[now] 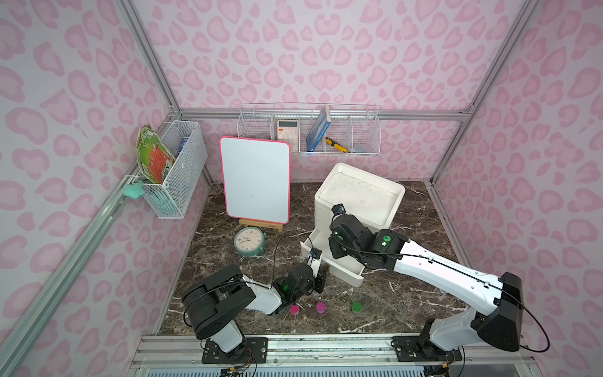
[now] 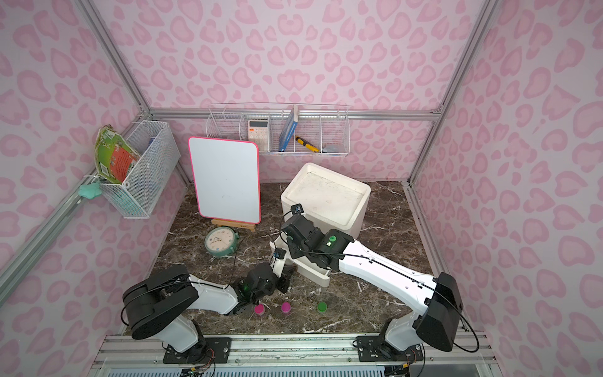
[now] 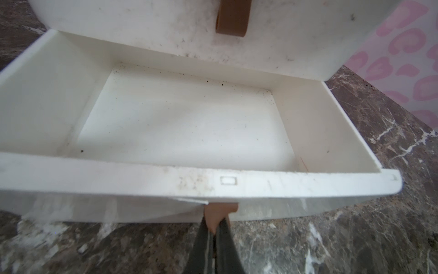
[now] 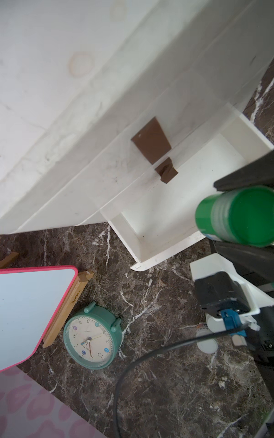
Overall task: Put the paint cans in the drawer according to color
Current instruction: Open the drawer in the storage box, then place the paint can in the drawer.
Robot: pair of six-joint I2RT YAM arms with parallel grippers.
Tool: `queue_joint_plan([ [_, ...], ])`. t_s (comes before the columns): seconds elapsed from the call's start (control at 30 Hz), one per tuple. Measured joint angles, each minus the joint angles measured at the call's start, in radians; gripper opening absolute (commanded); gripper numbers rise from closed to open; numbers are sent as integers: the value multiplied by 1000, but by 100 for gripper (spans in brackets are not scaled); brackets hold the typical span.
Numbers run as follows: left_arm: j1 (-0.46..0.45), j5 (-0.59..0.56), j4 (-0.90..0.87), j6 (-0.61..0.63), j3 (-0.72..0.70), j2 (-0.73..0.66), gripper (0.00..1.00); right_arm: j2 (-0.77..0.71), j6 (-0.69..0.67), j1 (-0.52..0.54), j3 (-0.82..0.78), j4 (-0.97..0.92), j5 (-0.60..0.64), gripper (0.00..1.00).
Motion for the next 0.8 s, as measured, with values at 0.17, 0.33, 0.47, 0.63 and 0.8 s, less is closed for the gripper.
queue_joint_plan([
  [0.17,-13,-9,19,-3,-32,-14,0,68,-7,-18,2,-7,-46,21],
  [0.33,-17,-12,67,-8,-66,-18,0,151,-24,-46,32,-35,-98,21],
  [0.47,-19,-12,100,-11,-84,-18,18,187,-26,-55,31,-33,-126,21],
  [0.63,-21,-15,200,-14,-137,-18,48,220,-31,-65,28,-32,-150,21],
  [0.8,-22,7,283,8,-190,-50,52,259,-32,-65,35,-31,-161,21],
])
